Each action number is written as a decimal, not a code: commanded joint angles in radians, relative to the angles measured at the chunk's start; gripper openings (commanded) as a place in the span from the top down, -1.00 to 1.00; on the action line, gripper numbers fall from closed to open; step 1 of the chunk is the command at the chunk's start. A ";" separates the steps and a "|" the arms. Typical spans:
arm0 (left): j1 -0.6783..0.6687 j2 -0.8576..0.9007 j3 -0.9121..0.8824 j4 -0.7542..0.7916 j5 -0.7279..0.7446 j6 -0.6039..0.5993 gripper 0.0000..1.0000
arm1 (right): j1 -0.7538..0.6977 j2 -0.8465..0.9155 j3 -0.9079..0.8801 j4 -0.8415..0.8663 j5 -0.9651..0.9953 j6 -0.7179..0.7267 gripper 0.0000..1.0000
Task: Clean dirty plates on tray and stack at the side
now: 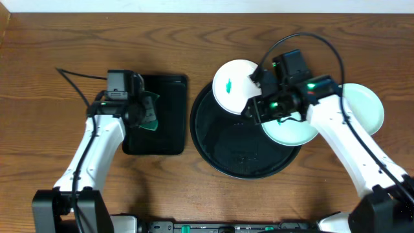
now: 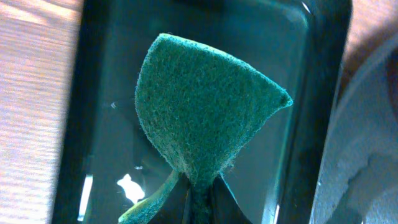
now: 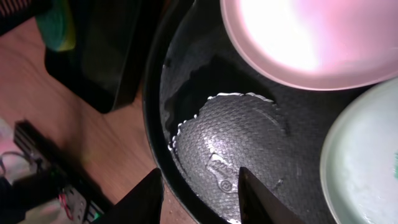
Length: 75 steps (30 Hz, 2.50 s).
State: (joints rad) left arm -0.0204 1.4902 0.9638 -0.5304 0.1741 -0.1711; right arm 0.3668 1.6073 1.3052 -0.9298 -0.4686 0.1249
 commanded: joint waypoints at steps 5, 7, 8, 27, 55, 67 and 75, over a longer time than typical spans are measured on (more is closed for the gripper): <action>-0.080 0.092 0.002 0.002 0.020 0.044 0.86 | 0.018 0.009 -0.008 -0.002 0.002 0.002 0.21; -0.096 0.103 0.002 0.001 0.020 0.044 0.86 | 0.017 0.009 -0.008 -0.003 0.002 0.002 0.19; -0.104 0.105 0.002 0.001 0.020 0.044 0.86 | 0.017 0.009 -0.008 -0.003 0.002 0.002 0.17; -0.191 0.105 -0.003 -0.006 -0.025 0.016 0.85 | 0.014 0.009 -0.008 -0.037 0.049 0.002 0.15; -0.195 0.106 -0.006 -0.006 0.071 -0.085 0.86 | 0.011 0.009 -0.008 -0.043 0.050 0.002 0.15; -0.195 0.106 -0.006 -0.010 0.138 -0.086 0.85 | 0.010 0.009 -0.008 -0.043 0.050 0.002 0.15; -0.195 0.106 -0.006 -0.002 0.154 -0.085 0.86 | 0.006 0.009 -0.008 -0.048 0.053 0.001 0.14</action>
State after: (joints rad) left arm -0.2131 1.5982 0.9638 -0.5373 0.2901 -0.2554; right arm 0.3809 1.6215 1.3003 -0.9722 -0.4179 0.1253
